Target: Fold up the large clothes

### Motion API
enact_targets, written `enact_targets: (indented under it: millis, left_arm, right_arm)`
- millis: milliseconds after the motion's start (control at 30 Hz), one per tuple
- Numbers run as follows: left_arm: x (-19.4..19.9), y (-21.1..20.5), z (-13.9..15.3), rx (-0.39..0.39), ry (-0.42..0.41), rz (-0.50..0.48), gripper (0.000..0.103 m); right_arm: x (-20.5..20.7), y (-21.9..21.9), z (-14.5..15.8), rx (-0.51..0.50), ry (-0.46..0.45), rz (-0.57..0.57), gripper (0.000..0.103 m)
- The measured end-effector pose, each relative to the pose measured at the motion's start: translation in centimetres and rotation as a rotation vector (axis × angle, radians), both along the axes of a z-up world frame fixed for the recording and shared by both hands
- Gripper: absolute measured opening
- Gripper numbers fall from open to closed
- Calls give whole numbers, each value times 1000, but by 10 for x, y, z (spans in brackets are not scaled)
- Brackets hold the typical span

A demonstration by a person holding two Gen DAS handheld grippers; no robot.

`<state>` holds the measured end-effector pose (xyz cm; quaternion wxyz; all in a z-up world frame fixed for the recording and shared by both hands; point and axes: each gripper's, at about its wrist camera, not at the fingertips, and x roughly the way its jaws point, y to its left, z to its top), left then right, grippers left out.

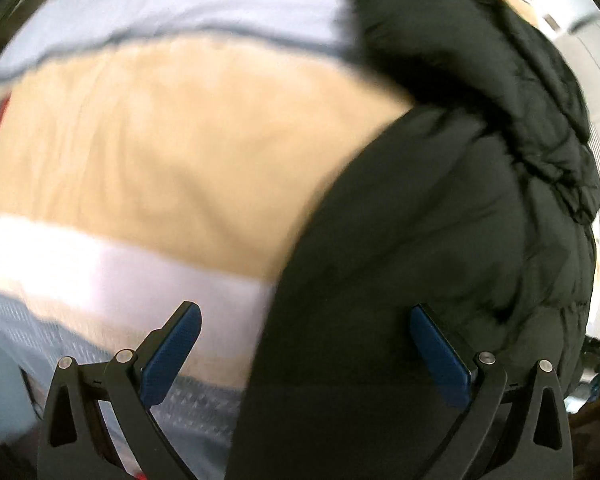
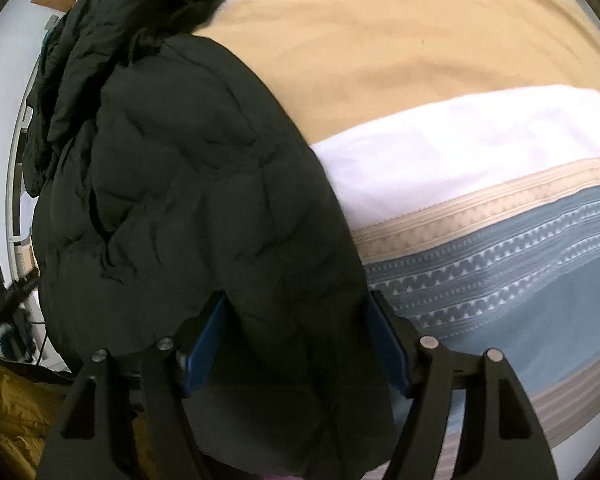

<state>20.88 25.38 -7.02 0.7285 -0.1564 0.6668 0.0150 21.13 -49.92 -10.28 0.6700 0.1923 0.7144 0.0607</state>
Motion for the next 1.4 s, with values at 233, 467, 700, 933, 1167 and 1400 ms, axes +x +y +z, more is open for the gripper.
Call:
enact_targets:
  millis: [233,467,700,933,1167,1400]
  left_arm:
    - [-29,20,-30,-159,34,58,102]
    - [-71,13,-37,-313,47,36,102]
    - [-107,-16,-41,-427,125,-2,102]
    - [-95,-37,-33,-450,175,-3,62]
    - [-50,-63,19,-458,87,-59,12]
    - [-5,-51,62,-438,-39,-42,12]
  right_arm:
    - [-2,0,-14,45,34,3,71]
    - [-17,-5,-18,111,52,9,72]
    - [-46,-7,-19,204,81,-6,72]
    - [-60,1,-25,255,155,-11,67]
    - [-47,32,14,280,77,95,12]
    - [-8,43,77,283,-107,172,10]
